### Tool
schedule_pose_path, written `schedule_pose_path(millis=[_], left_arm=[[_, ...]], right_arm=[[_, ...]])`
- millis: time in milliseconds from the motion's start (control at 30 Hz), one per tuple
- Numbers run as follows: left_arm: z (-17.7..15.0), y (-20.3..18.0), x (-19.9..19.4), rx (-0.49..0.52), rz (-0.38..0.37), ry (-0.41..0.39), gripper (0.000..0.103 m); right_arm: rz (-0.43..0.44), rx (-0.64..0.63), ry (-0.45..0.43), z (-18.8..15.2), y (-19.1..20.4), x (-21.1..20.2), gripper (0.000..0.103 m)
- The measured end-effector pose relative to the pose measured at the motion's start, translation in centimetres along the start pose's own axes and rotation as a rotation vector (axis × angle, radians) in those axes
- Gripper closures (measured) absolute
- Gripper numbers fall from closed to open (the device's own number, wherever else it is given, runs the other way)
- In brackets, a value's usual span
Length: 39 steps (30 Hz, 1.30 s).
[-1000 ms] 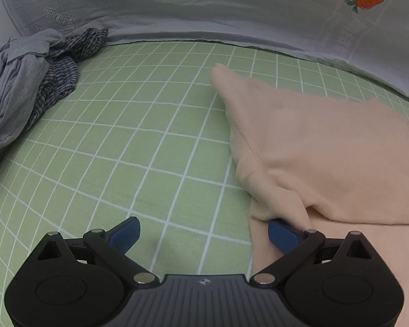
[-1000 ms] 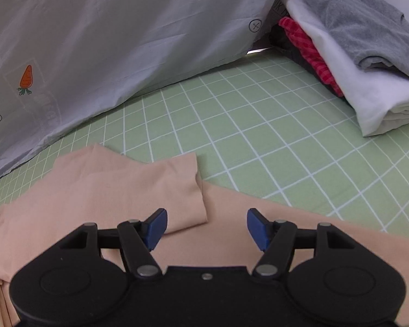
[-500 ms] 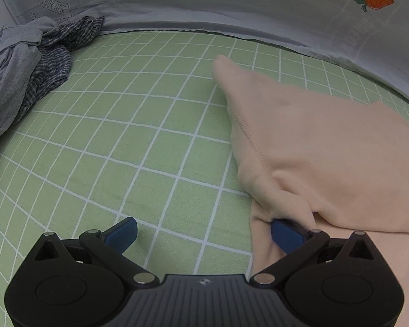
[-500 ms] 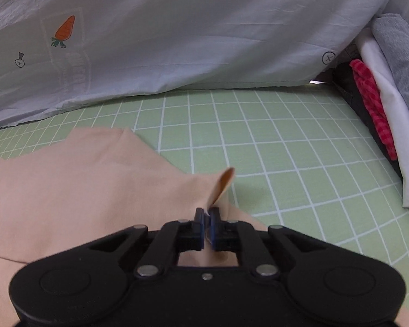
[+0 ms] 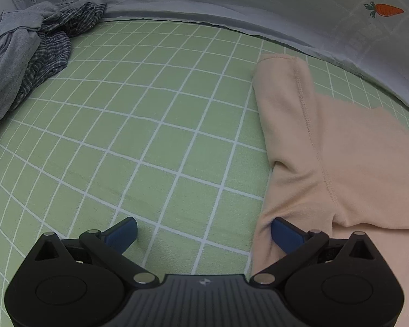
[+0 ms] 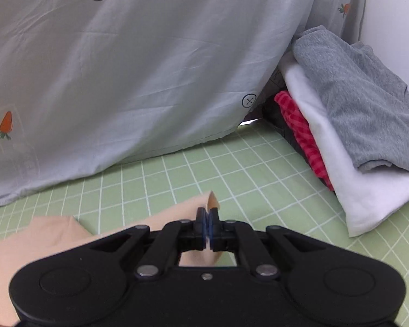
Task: Fold clothes
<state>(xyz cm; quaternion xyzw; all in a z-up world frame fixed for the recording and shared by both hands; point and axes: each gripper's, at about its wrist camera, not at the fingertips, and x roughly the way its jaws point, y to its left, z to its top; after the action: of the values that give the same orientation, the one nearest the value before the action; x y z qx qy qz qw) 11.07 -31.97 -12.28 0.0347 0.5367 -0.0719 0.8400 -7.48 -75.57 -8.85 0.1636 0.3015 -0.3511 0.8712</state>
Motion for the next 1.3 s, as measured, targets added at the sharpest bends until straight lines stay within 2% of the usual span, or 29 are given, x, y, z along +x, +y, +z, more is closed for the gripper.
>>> schedule_pose_path(millis=[200,333,467,500,533,600,633,800,900,1000,1033,1067,1100,1133,1167,1200,1300], left_arm=[[2.9,1.2,-0.3,-0.080,-0.141,-0.059,0.002],[5.9,0.4,1.7,-0.104,-0.224,-0.074,0.016],[8.5,-1.0,4.0,-0.094,-0.247,-0.069,0.027],[9.2,-1.4,4.6,-0.091,-0.253,-0.067,0.034],[9.7,-1.6,5.0,-0.091,-0.254,-0.075,0.048],[10.3,-1.9,5.1,-0.095,-0.244,-0.110,0.093],[10.5,-2.1,5.2,-0.096,-0.244,-0.120,0.099],[11.0,-2.6,5.9,-0.094,-0.225,-0.151,0.099],[11.4,-3.0,6.4,-0.091,-0.214,-0.162,0.098],[11.4,-3.7,6.0,-0.039,-0.190,-0.165,0.091],[11.4,-3.8,5.8,-0.023,-0.194,-0.165,0.085],[11.2,-3.7,5.6,-0.017,-0.200,-0.167,0.081],[11.0,-3.6,5.4,-0.019,-0.200,-0.168,0.071],[10.8,-3.4,5.2,-0.022,-0.200,-0.169,0.056],[10.7,-3.2,5.0,-0.025,-0.196,-0.170,0.049],[10.4,-3.1,4.8,-0.031,-0.187,-0.171,0.036],[9.7,-2.5,4.4,-0.042,-0.188,-0.169,0.030]], right_arm=[[-0.013,0.043,0.056,-1.5,-0.7,0.7,0.101],[-0.005,0.063,0.064,-1.4,-0.9,0.9,0.100],[0.005,0.086,0.066,-1.0,-1.2,1.3,0.100],[0.005,0.084,0.067,-0.9,-1.2,1.4,0.100],[0.007,0.084,0.069,-0.9,-1.3,1.5,0.100],[0.007,0.101,0.071,-0.8,-1.5,1.6,0.100],[0.005,0.112,0.070,-0.7,-1.6,1.6,0.100],[-0.009,0.146,0.072,-0.7,-2.3,1.9,0.101],[-0.020,0.130,0.110,-1.3,-2.6,3.0,0.101],[-0.024,0.150,0.134,-1.8,-2.8,3.5,0.100],[-0.025,0.161,0.140,-1.9,-2.9,3.5,0.097],[-0.025,0.172,0.145,-2.0,-3.0,3.6,0.090],[-0.023,0.188,0.148,-2.1,-3.1,3.6,0.074],[-0.011,0.226,0.140,-2.1,-3.4,3.6,0.057],[0.001,0.260,0.134,-2.1,-3.7,3.6,0.053],[0.010,0.272,0.139,-2.1,-3.8,3.8,0.049],[0.000,0.246,0.167,-1.9,-3.3,4.6,0.037]])
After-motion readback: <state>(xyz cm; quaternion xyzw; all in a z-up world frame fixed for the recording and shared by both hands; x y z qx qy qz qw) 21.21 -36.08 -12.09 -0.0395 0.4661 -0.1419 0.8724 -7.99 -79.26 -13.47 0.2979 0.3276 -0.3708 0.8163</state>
